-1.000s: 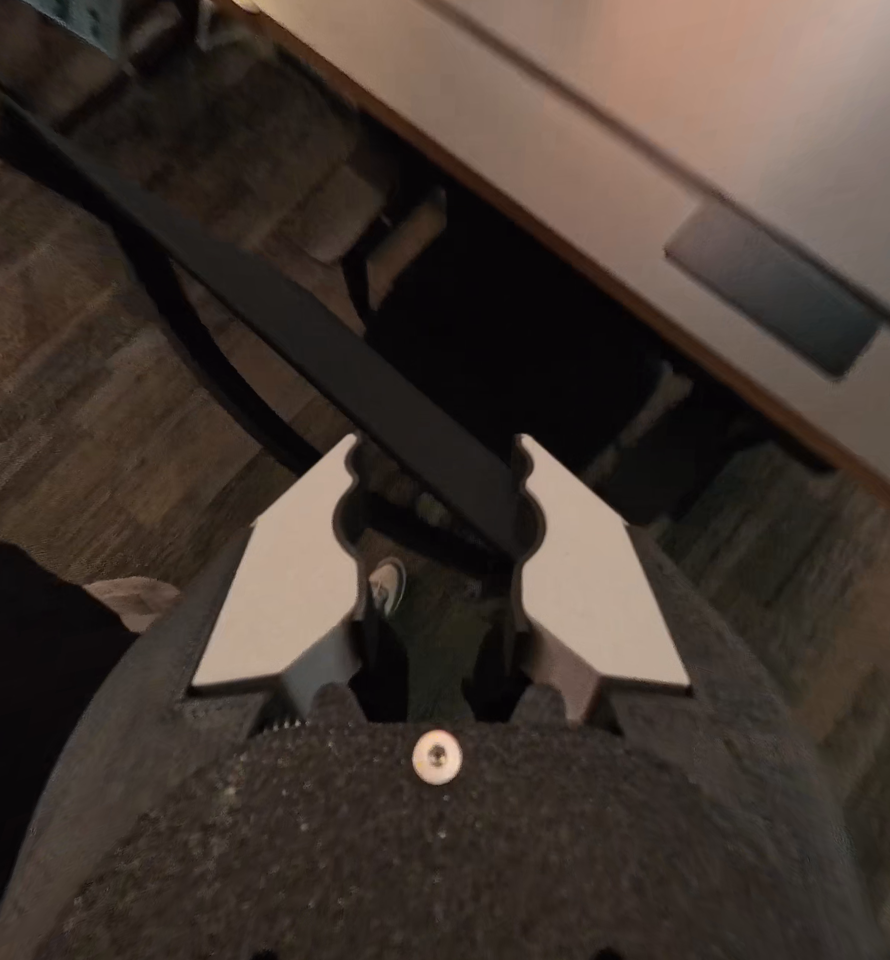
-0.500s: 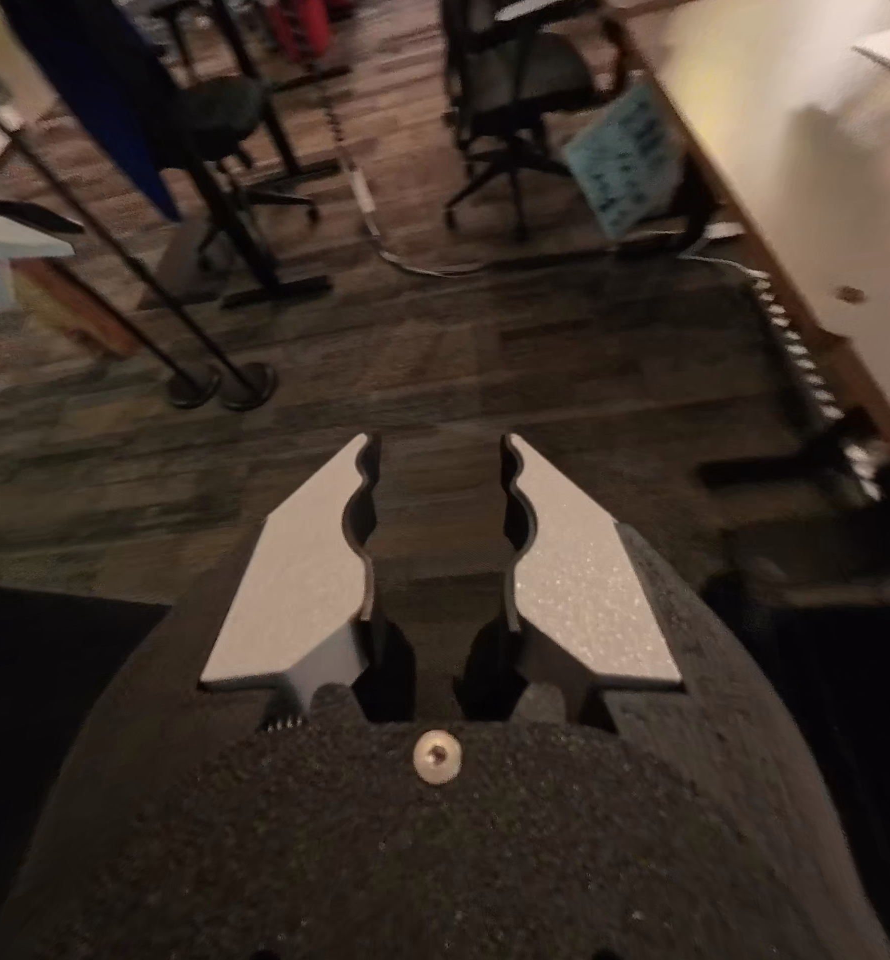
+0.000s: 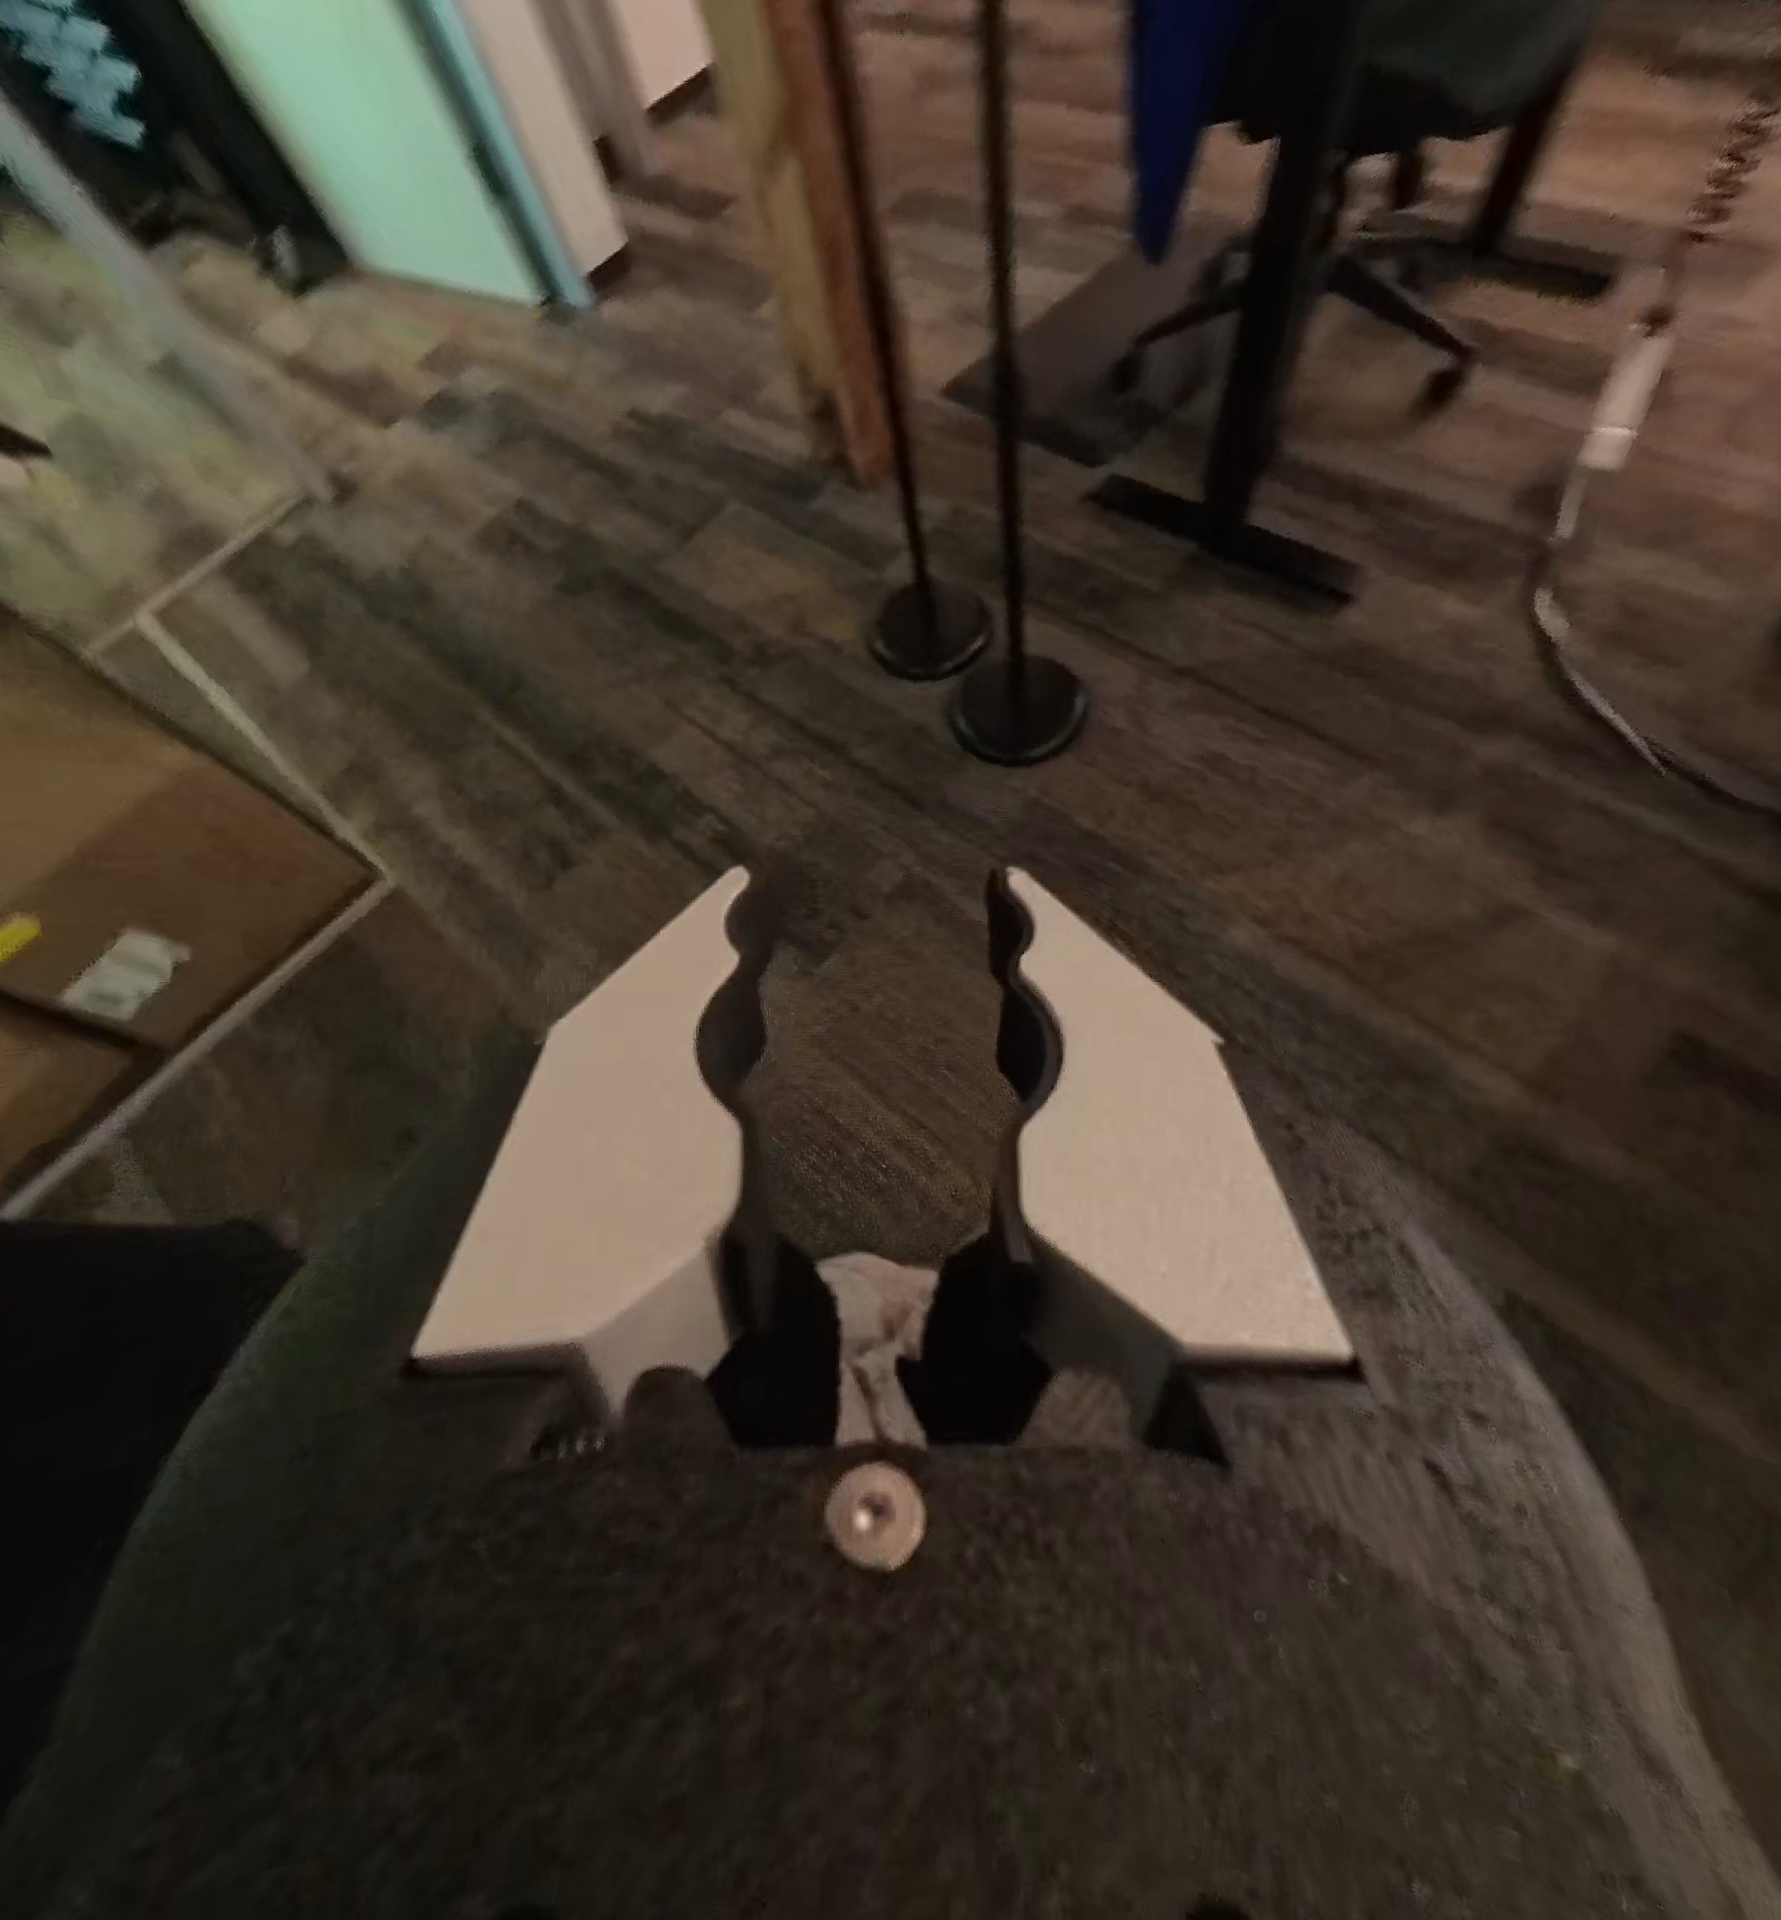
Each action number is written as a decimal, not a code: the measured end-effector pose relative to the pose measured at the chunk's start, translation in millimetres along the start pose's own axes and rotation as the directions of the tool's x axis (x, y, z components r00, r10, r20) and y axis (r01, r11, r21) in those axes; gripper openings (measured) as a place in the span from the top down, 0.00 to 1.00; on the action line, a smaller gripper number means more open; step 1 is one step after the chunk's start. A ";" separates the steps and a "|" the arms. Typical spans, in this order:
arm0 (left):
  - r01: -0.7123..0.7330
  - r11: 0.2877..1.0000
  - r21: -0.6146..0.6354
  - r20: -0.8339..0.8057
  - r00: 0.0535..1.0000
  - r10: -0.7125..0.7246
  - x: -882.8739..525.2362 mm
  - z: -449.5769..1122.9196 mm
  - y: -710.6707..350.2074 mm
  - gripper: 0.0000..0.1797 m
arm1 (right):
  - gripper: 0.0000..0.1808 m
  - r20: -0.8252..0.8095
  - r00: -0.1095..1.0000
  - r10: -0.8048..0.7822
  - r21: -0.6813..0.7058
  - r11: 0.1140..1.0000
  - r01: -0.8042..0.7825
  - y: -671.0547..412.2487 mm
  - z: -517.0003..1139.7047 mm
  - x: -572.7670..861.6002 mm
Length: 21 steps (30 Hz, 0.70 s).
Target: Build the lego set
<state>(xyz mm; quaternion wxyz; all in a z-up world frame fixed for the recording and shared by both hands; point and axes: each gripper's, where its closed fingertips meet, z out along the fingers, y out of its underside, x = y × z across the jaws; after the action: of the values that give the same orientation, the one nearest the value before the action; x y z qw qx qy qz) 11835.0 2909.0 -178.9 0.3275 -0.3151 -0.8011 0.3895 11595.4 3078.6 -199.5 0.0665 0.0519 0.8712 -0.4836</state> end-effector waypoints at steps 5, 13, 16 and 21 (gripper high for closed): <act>0.113 0.992 0.055 0.165 0.979 -0.121 -105.0 17.3 -27.4 0.75 | 0.77 0.168 0.978 -0.125 -0.016 0.991 0.130 -63.1 137.6 3.1; 0.172 0.979 0.110 0.322 0.926 -0.198 -234.5 49.7 -124.8 0.76 | 0.77 0.413 0.896 -0.167 0.043 0.986 0.163 -215.2 335.7 -46.6; 0.209 0.966 0.155 0.368 0.895 -0.253 -291.7 52.1 -152.7 0.76 | 0.77 0.503 0.828 -0.248 0.053 0.965 0.256 -252.9 402.2 -89.5; 0.237 0.948 0.210 0.449 0.838 -0.309 -410.6 53.8 -175.8 0.76 | 0.78 0.624 0.714 -0.318 0.095 0.938 0.335 -301.0 517.8 -174.2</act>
<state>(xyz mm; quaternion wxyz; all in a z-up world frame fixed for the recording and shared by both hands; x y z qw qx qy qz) 11990.7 2487.0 -173.5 0.1947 -0.0669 -0.8628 0.4617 11754.6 2475.5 -190.1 0.2687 -0.2683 0.7994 -0.4656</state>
